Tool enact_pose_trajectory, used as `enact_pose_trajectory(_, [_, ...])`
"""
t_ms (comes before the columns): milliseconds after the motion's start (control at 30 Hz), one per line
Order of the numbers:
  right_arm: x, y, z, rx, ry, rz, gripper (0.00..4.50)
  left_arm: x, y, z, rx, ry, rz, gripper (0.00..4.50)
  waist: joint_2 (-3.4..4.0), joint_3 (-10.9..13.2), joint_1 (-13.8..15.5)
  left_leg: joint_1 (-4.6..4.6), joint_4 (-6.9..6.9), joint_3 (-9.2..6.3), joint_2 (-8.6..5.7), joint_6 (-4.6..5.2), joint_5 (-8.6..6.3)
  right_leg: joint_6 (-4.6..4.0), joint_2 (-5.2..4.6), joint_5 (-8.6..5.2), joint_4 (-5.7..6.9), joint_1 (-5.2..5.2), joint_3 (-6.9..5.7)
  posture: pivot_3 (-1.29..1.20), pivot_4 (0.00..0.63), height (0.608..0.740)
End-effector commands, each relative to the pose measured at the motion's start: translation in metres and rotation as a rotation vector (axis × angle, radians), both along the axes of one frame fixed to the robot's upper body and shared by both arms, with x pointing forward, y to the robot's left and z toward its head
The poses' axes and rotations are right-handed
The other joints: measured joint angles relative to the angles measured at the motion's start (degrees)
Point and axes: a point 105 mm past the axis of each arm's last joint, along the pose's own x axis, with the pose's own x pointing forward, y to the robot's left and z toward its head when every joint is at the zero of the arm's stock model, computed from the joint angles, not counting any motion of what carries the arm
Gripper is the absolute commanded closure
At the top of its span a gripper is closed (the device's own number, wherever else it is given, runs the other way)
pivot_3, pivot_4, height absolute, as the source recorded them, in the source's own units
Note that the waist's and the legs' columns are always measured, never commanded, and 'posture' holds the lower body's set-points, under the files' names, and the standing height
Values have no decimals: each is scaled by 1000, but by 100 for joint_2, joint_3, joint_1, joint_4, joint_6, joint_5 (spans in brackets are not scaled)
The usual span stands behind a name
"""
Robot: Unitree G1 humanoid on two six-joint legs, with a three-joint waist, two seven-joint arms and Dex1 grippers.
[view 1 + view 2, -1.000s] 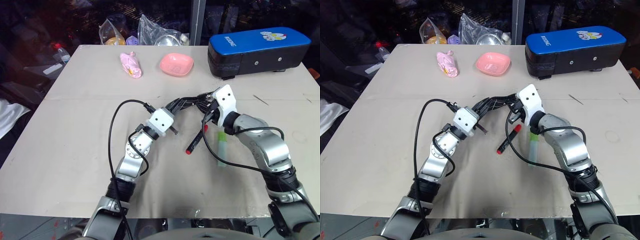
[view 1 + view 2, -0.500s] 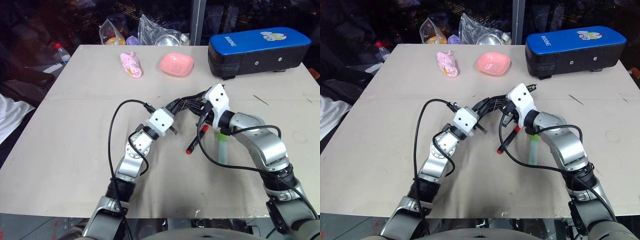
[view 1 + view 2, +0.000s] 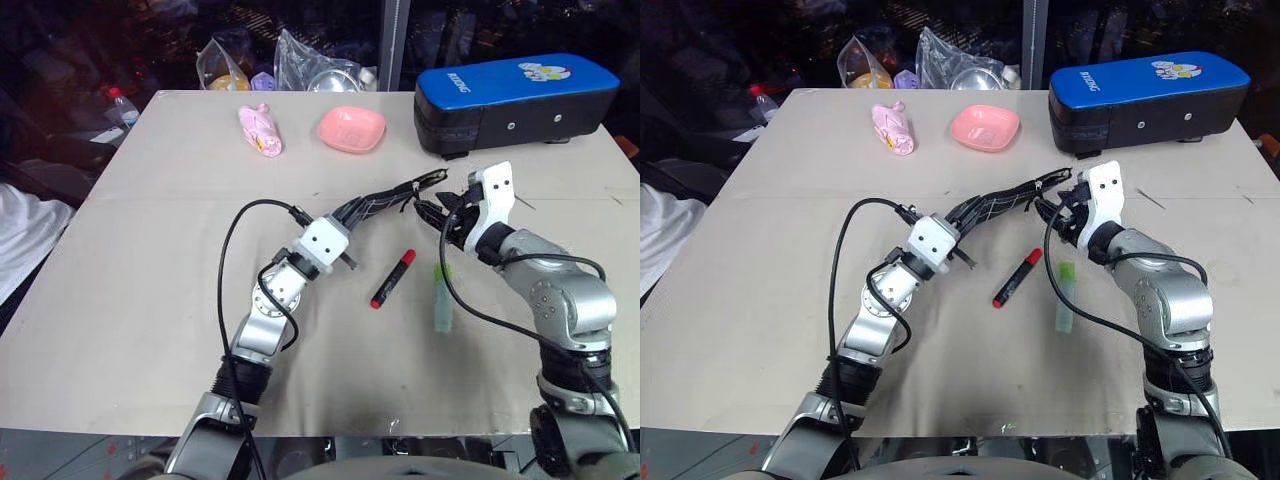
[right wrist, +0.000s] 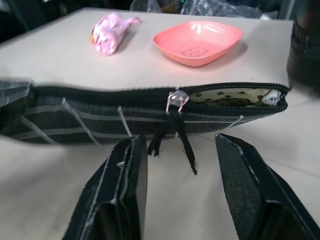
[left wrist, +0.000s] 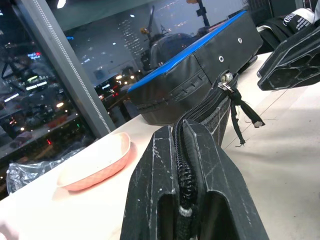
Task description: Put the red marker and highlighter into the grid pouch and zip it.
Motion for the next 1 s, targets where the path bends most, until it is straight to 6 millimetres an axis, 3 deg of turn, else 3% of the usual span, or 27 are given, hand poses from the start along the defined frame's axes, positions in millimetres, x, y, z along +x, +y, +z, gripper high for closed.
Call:
enact_pose_trajectory(33, [1,4,14,93,-1,22,2270,-4,-4,10,-16,-42,-20,4500,0,0,11,0,0,0,1,0,0,0,-1,0,-1,0,0,0,150,740])
enact_pose_trajectory(767, [22,13,10,71,-39,20,2270,-5,-2,10,-18,-40,-10,4500,0,0,11,-4,0,2,0,1,0,0,-6,0,-4,0,0,0,150,740])
enact_pose_trajectory(867, [23,14,10,69,-45,19,2881,-5,-1,10,-17,-39,-9,4500,0,0,11,-4,0,1,0,1,0,0,-6,0,-4,0,0,0,150,740])
enact_pose_trajectory(933, [23,14,10,68,-47,20,4054,-5,-1,9,-17,-38,-9,4500,1,0,11,-4,1,2,0,1,0,0,-6,0,-4,0,0,0,150,740])
enact_pose_trajectory(1000, [23,14,11,66,-50,20,4487,-5,-1,9,-17,-38,-10,4500,0,0,10,-3,1,2,0,1,0,0,-6,0,-3,0,0,0,150,740])
